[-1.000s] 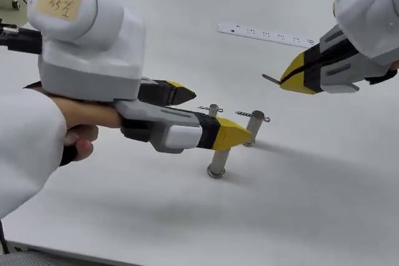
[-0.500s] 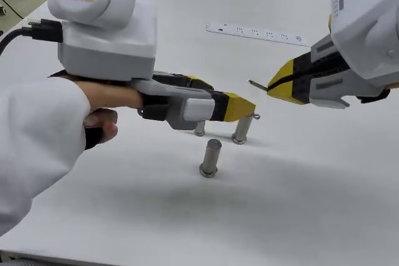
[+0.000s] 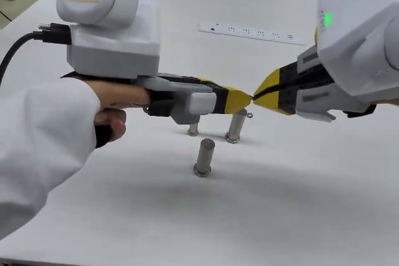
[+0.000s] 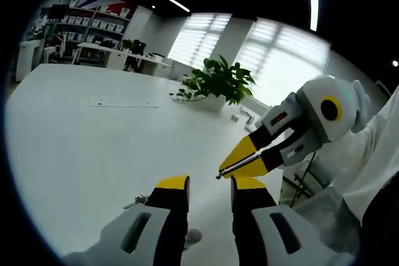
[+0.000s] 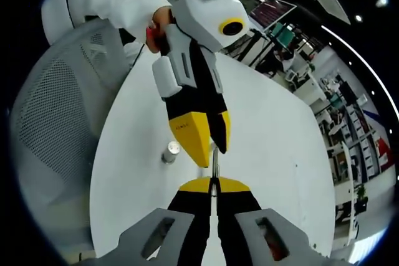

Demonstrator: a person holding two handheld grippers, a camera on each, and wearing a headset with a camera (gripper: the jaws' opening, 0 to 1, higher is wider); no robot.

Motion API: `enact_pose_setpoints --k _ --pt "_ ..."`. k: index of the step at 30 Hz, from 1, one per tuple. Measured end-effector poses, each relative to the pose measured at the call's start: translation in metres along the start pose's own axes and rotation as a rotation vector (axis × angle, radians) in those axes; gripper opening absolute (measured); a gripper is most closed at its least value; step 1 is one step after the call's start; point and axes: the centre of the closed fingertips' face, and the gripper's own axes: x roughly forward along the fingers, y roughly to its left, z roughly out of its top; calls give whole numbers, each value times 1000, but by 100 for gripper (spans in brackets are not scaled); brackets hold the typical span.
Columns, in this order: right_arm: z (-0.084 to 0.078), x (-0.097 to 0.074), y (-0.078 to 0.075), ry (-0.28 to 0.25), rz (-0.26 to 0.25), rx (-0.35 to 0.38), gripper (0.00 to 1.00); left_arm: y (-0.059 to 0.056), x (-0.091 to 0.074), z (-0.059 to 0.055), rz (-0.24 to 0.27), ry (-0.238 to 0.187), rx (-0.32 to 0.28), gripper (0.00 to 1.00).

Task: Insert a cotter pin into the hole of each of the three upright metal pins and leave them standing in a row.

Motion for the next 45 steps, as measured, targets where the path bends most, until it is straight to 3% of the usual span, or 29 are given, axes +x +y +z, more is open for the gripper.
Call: enact_pose_setpoints --k 10,32,45 --pt "5 2 7 2 6 -19 0 -3 3 -4 -28 16 -23 10" --pt "9 1 8 0 3 -41 0 -10 3 -6 -84 36 -107 0" --pt "13 0 9 -13 -14 -44 0 -11 -1 -6 -92 33 -132 0"
